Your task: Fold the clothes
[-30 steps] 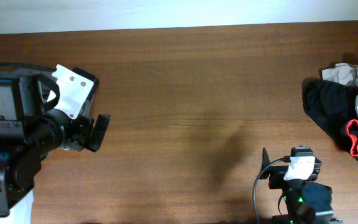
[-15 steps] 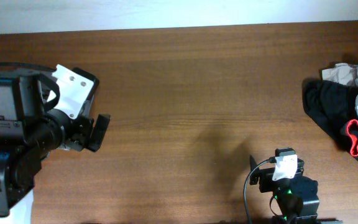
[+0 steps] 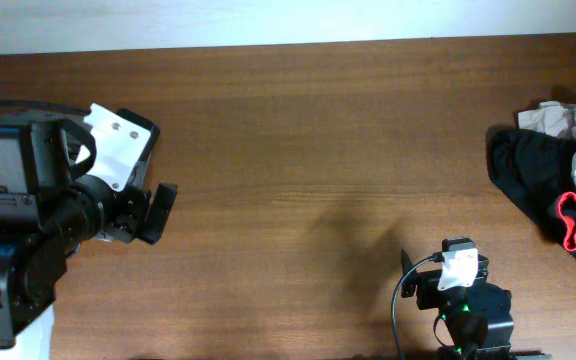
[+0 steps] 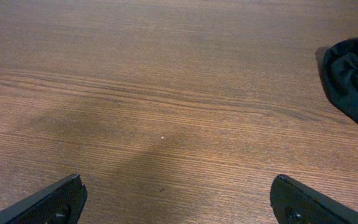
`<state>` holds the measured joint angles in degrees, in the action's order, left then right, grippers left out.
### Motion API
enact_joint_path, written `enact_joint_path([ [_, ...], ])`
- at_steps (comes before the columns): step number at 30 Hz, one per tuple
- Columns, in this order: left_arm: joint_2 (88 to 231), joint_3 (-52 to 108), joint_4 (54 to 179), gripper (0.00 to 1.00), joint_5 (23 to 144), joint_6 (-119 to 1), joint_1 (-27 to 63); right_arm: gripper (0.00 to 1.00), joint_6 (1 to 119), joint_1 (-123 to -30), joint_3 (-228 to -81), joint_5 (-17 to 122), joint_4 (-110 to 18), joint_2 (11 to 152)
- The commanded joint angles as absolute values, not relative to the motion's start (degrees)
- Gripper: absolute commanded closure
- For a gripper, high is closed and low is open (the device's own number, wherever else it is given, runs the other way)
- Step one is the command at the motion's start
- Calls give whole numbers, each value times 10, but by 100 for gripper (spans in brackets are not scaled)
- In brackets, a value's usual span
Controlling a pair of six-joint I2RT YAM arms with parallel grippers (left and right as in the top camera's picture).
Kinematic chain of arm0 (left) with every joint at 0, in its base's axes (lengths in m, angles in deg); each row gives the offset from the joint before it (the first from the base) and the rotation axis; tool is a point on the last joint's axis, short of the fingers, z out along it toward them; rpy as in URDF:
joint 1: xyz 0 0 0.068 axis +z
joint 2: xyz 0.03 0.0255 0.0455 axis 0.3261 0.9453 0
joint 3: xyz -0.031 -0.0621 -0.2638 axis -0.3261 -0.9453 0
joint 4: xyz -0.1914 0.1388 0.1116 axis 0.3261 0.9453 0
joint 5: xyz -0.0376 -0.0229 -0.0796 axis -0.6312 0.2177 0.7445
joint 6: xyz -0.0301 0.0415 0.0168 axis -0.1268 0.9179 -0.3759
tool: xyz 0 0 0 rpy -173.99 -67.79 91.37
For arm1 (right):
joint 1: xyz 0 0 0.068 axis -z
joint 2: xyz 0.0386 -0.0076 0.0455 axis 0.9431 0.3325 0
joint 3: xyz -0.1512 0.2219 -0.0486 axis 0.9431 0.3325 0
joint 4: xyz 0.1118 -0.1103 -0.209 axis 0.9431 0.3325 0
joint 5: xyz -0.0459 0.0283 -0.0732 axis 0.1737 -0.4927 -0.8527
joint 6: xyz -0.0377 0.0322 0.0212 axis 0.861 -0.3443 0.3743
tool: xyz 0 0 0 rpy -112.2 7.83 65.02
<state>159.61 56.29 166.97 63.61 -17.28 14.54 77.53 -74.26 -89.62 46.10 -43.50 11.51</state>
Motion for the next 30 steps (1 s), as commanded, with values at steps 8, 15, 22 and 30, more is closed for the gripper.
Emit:
enact_joint_path([
  [8, 1594, 563, 1671, 1, 634, -166, 143, 1, 779, -739, -893, 470, -437, 110],
  [15, 1594, 563, 1671, 1, 634, -166, 143, 1, 779, -739, -893, 470, -437, 110],
  [22, 1580, 561, 1680, 1, 633, -166, 128, 1, 779, -739, -893, 470, -437, 110],
  [30, 1508, 416, 1542, 1, 589, -144, 128, 1, 779, -739, -893, 470, -437, 110],
])
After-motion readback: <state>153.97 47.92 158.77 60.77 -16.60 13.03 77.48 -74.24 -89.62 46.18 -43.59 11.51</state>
